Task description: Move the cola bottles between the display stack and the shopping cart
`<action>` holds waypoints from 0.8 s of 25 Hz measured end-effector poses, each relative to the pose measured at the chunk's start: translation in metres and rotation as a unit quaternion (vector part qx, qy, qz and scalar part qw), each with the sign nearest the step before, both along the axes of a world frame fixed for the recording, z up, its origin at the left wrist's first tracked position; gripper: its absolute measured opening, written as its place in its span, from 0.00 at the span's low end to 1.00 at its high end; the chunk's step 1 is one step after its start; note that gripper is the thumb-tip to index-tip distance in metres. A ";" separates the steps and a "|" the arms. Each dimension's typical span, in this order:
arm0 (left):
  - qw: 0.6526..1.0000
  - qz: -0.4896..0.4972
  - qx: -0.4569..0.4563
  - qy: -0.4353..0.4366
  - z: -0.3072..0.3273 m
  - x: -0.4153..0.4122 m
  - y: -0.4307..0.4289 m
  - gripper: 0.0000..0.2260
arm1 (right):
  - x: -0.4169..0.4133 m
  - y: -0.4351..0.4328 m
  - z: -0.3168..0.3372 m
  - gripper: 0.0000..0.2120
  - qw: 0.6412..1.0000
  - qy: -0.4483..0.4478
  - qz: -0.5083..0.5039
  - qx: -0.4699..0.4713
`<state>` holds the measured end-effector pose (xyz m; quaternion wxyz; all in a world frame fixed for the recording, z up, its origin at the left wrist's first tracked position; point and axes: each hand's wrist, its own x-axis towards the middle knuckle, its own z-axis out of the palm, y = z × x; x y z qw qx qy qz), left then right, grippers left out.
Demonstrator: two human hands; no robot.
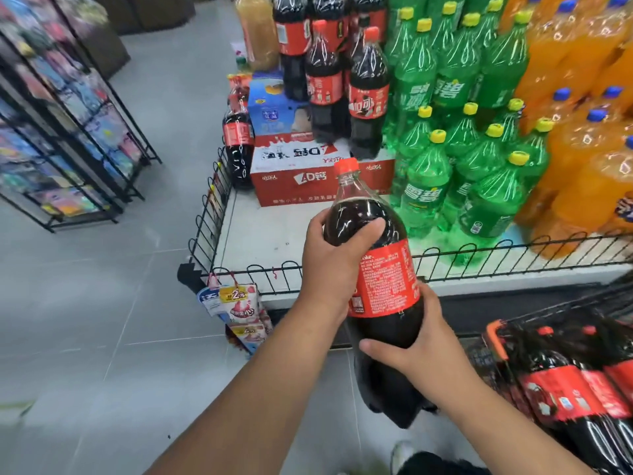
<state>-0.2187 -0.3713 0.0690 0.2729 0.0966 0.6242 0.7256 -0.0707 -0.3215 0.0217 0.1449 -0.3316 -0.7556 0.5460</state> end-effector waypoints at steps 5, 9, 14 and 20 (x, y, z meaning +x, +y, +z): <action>0.999 0.032 -0.019 0.011 -0.001 -0.033 0.004 0.27 | -0.039 0.014 -0.005 0.50 0.999 -0.004 0.031 -0.009; 0.997 0.064 -0.035 0.020 0.000 -0.068 0.022 0.31 | -0.081 0.039 -0.008 0.48 0.997 0.008 0.069 -0.036; 0.994 0.094 -0.040 0.026 0.008 -0.115 0.058 0.35 | -0.136 0.087 -0.005 0.47 0.993 0.018 0.107 -0.044; 0.988 0.126 -0.074 0.058 0.018 -0.159 0.107 0.35 | -0.188 0.144 0.001 0.50 0.986 0.020 0.154 -0.054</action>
